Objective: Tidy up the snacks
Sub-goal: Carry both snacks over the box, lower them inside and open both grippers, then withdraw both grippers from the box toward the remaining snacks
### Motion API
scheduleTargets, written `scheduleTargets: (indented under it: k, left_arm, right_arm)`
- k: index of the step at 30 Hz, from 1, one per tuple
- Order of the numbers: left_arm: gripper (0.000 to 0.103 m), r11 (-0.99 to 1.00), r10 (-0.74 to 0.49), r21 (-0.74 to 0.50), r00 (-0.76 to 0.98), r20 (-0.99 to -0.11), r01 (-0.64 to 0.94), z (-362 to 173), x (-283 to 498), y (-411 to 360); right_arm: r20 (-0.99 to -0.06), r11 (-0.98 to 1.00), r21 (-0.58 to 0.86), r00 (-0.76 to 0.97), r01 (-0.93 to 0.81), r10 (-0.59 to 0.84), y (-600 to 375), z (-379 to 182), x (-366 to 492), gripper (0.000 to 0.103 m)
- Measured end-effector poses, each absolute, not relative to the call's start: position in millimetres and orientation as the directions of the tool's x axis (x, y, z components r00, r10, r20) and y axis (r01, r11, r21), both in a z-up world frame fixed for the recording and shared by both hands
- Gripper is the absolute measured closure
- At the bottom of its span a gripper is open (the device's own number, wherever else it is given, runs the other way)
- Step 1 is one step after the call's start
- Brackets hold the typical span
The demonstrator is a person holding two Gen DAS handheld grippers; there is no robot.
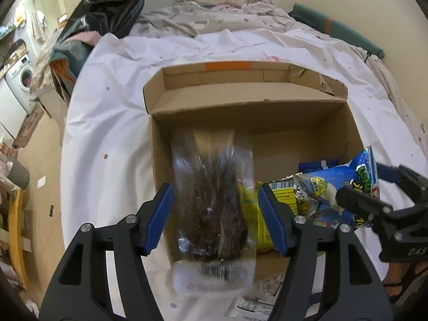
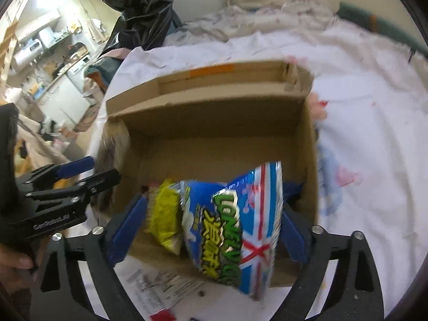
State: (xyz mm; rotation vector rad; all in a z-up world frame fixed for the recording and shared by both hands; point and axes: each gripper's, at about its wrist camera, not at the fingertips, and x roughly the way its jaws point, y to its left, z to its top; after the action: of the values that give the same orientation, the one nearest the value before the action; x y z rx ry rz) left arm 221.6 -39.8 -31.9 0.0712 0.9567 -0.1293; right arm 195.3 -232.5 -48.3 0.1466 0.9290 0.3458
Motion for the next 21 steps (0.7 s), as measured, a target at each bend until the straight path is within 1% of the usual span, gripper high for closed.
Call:
scheduleTargets:
  k: [1, 2, 3, 7, 10, 11, 14, 16, 21]
  left_arm:
    - [0.027, 0.990, -0.070, 0.014, 0.581, -0.811, 0.139, -30, 220, -40]
    - [0.021, 0.991, -0.068, 0.018, 0.598, -0.798, 0.136, -27, 218, -40]
    - [0.020, 0.991, -0.070, 0.016, 0.610, -0.790, 0.135, -25, 216, -40]
    - [0.019, 0.992, -0.075, 0.006, 0.625, -0.777, 0.128, -19, 213, -36]
    - [0.019, 0.994, -0.078, -0.012, 0.626, -0.776, 0.108, -19, 214, -31]
    - [0.019, 0.995, -0.079, -0.019, 0.624, -0.777, 0.103, -19, 214, -30]
    - [0.019, 0.996, -0.080, -0.032, 0.614, -0.785, 0.089, -22, 216, -27]
    - [0.019, 0.996, -0.083, -0.043, 0.605, -0.792, 0.080, -24, 217, -25]
    - [0.019, 0.995, -0.097, -0.068, 0.611, -0.785, 0.071, -23, 213, -21]
  right_arm:
    - [-0.750, 0.936, 0.272, 0.561, -0.224, 0.352, -235, -47, 195, 0.007]
    - [-0.739, 0.939, 0.269, 0.579, -0.213, 0.344, -238, -44, 194, 0.007]
    - [-0.731, 0.942, 0.265, 0.594, -0.206, 0.336, -240, -41, 193, 0.007]
    - [-0.665, 0.951, 0.258, 0.683, -0.169, 0.302, -254, -25, 187, 0.007]
    - [-0.629, 0.950, 0.280, 0.722, -0.135, 0.288, -265, -18, 185, 0.002]
    - [-0.634, 0.948, 0.291, 0.717, -0.129, 0.291, -268, -20, 185, 0.000]
    - [-0.670, 0.936, 0.327, 0.666, -0.134, 0.329, -267, -27, 193, 0.000]
    - [-0.675, 0.928, 0.345, 0.649, -0.142, 0.350, -265, -30, 195, 0.000]
    - [-0.673, 0.931, 0.333, 0.655, -0.148, 0.345, -262, -28, 193, 0.000]
